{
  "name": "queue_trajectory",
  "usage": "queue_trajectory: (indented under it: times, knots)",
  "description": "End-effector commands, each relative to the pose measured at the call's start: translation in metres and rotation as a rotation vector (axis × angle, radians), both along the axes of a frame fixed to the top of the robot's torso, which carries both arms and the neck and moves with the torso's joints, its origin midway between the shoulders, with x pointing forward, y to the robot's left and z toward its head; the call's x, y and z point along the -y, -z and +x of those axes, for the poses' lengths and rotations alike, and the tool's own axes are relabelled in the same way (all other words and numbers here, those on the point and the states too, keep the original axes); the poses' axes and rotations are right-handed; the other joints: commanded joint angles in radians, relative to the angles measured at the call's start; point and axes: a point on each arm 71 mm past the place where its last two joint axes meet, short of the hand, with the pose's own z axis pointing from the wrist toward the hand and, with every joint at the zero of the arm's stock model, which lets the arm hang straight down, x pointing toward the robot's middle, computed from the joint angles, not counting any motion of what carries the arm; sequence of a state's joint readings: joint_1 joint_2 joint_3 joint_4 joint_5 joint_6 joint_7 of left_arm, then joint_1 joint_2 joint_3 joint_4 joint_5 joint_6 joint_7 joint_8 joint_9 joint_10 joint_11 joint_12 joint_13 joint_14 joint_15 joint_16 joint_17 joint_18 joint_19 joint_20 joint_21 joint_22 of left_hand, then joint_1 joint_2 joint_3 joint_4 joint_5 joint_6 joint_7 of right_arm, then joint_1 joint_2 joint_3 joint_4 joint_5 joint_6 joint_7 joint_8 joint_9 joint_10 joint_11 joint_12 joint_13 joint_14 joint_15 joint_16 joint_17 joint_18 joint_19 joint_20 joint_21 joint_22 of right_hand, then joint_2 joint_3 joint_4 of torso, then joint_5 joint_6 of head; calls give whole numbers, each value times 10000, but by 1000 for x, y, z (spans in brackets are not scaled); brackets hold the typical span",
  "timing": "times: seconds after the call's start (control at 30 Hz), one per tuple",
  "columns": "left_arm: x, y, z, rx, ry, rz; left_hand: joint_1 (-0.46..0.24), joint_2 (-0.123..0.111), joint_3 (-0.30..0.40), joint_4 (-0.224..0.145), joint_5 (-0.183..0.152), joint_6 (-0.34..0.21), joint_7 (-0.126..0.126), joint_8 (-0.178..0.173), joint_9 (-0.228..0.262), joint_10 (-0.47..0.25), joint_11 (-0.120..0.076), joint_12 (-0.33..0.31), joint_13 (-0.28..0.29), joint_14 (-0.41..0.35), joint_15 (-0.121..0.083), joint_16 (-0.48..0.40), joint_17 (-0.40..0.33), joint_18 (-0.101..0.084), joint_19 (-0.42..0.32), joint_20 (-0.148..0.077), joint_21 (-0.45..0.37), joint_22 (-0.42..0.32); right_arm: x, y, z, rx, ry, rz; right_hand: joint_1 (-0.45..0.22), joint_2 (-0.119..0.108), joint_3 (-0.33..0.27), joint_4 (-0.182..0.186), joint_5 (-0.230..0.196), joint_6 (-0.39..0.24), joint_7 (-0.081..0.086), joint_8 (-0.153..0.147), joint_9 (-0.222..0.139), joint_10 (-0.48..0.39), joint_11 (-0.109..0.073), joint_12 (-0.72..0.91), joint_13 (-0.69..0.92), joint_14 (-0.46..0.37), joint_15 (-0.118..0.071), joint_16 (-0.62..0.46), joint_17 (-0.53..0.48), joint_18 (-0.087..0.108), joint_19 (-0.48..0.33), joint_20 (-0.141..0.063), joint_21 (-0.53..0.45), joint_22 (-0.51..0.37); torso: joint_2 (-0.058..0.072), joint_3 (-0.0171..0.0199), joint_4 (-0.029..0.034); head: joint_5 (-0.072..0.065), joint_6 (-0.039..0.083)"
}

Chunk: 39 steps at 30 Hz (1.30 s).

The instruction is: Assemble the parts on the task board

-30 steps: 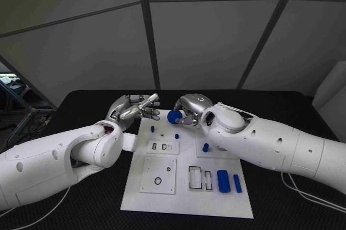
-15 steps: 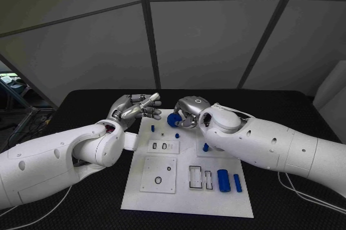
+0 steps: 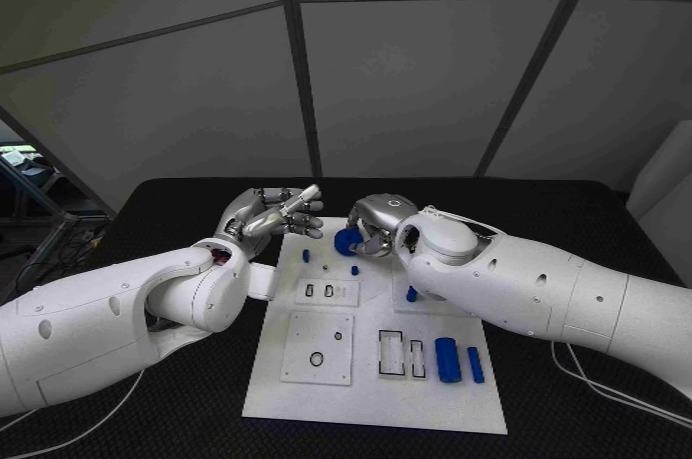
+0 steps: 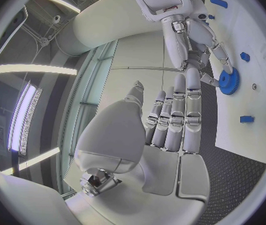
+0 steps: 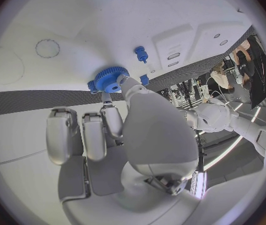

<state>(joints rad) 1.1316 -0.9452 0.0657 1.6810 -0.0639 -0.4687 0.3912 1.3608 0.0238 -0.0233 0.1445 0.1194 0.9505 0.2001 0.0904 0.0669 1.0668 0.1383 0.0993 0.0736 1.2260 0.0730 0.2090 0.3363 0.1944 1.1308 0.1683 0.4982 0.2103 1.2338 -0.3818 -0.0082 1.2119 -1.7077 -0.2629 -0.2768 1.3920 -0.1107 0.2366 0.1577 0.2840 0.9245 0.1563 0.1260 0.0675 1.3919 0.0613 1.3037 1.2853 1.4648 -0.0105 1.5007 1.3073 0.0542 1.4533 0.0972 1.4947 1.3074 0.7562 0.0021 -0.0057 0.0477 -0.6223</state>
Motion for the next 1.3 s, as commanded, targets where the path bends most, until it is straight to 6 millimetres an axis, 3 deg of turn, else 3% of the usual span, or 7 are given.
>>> queue_trajectory:
  times: [0.03,0.2,0.43,0.53,0.9,1.17,1.3]
  knots:
    - [1,-1,0,49,151,-39,31,43,-17,-68,45,47,20,-34,-3,51,29,-48,-7,61,-16,-31,13,-119,62,-26,48,-11,0,0,1,-77,-109,-173,-328,-154,-206,98,-441,-320,8,-247,-39,34,80,-8,29,773,72,47,1256,-174,-17,101,40,1038,1,1,6,-2,3]
    - [1,-1,0,36,152,-35,30,45,-17,-68,45,47,21,-35,-3,51,30,-50,-8,61,-16,-33,15,-119,62,-26,48,-11,1,1,2,-281,-113,-191,-1003,-219,-509,537,-921,-614,32,-521,-19,29,115,-15,38,791,107,92,1349,-175,-12,144,45,1056,2,5,-8,6,2]
    - [1,-1,0,15,159,-31,29,47,-17,-67,45,47,22,-37,-3,50,31,-51,-8,61,-16,-34,18,-119,62,-26,48,-11,4,6,3,-803,-70,-378,-2083,64,-735,1309,-618,-400,41,-542,42,60,141,53,135,808,138,142,1450,-181,7,184,61,1096,-1,7,0,0,5]
    - [1,-1,0,5,165,-30,25,49,-18,-66,44,45,25,-40,-3,48,32,-54,-8,60,-15,-37,21,-120,61,-25,48,-12,6,7,4,-964,-1,-464,-2415,111,-797,1324,-533,-337,37,-550,46,78,138,82,175,815,137,160,1487,-184,19,185,69,1115,-2,4,2,4,-3]
    - [0,-1,0,-10,142,-15,22,50,-19,-65,44,43,28,-42,-4,46,34,-57,-9,60,-14,-39,24,-120,61,-25,47,-13,19,5,4,-803,198,-211,-2561,236,-746,1259,-234,-61,3,-500,72,177,108,208,326,833,116,201,1571,-205,87,171,112,1212,-9,17,-23,20,-25]
    - [-1,-1,0,-26,114,3,16,52,-22,-64,43,37,34,-50,-5,40,39,-66,-10,58,-11,-46,33,-121,59,-24,47,-15,40,-11,1,585,-117,1795,-2122,183,-565,1020,177,-28,30,-579,42,198,120,218,368,820,120,177,1525,-206,88,165,113,1221,-16,22,-31,-31,34]
    - [-2,0,0,-41,102,14,16,52,-22,-64,43,37,34,-50,-5,40,39,-66,-10,58,-11,-46,33,-121,59,-24,47,-15,61,-18,-4,796,-357,2920,-1746,146,-431,808,221,-25,44,-598,32,99,127,73,252,763,125,59,1299,-152,-91,171,2,997,-38,43,-79,-58,54]
